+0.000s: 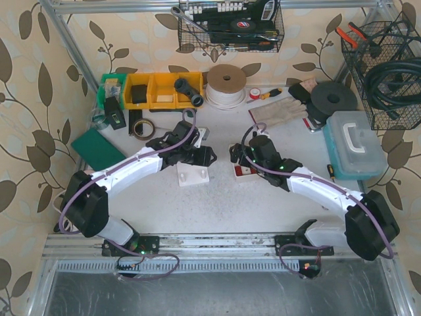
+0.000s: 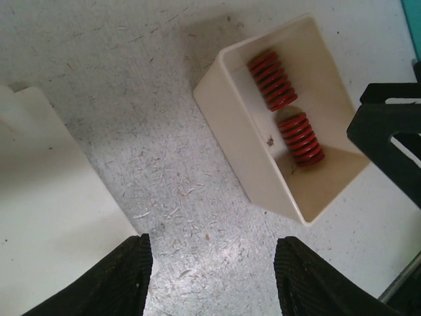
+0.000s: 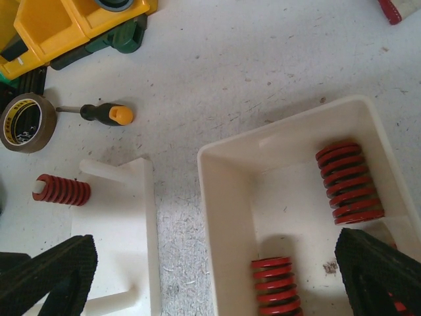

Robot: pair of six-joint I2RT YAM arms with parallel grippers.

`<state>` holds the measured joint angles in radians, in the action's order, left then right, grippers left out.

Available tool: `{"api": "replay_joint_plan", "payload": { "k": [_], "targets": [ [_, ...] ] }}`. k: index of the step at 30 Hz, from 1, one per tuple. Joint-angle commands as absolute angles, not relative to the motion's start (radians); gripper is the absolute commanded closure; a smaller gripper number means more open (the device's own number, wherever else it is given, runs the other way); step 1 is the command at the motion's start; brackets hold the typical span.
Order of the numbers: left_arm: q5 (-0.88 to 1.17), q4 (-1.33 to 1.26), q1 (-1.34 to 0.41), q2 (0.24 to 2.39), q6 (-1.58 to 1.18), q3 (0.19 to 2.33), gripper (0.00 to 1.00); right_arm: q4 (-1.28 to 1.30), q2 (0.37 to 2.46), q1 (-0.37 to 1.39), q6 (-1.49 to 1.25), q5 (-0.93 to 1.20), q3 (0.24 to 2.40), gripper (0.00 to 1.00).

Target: Install the large spring

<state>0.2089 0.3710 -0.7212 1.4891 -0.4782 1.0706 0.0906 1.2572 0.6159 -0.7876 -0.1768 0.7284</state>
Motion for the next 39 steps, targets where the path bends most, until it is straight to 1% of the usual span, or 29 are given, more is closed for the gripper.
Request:
{"api": "replay_joint_plan", "payload": {
  "k": [1,5,7,13,19,24,27,37,39],
  "targets": [
    [0.233,0.305,-0.723,1.447,-0.474,1.058,0.45,0.111,1.257,0.629,-0.760,-0.203,0.762,0.03],
    [0.221,0.296,-0.723,1.447,-0.479,1.044,0.45,0.102,1.255,0.631,-0.759,-0.204,0.756,0.03],
    [0.217,0.293,-0.723,1.413,-0.482,1.038,0.46,0.102,1.261,0.633,-0.760,-0.202,0.759,0.03],
    [0.210,0.306,-0.723,1.422,-0.488,1.048,0.47,0.112,1.247,0.639,-0.750,-0.190,0.759,0.04],
    [0.195,0.311,-0.723,1.402,-0.506,1.040,0.46,0.070,1.204,0.640,-0.745,-0.184,0.718,0.04],
    [0.180,0.293,-0.723,1.381,-0.518,1.020,0.45,0.083,1.198,0.640,-0.742,-0.186,0.716,0.04],
    [0.180,0.293,-0.723,1.383,-0.517,1.018,0.43,0.129,1.211,0.633,-0.778,-0.173,0.733,0.04],
    [0.179,0.239,-0.723,1.349,-0.511,0.972,0.42,0.345,1.294,0.614,-0.836,-0.196,0.851,0.07],
    [0.177,0.230,-0.723,1.340,-0.510,0.963,0.41,0.366,1.306,0.597,-0.845,-0.184,0.860,0.10]
  ]
}}
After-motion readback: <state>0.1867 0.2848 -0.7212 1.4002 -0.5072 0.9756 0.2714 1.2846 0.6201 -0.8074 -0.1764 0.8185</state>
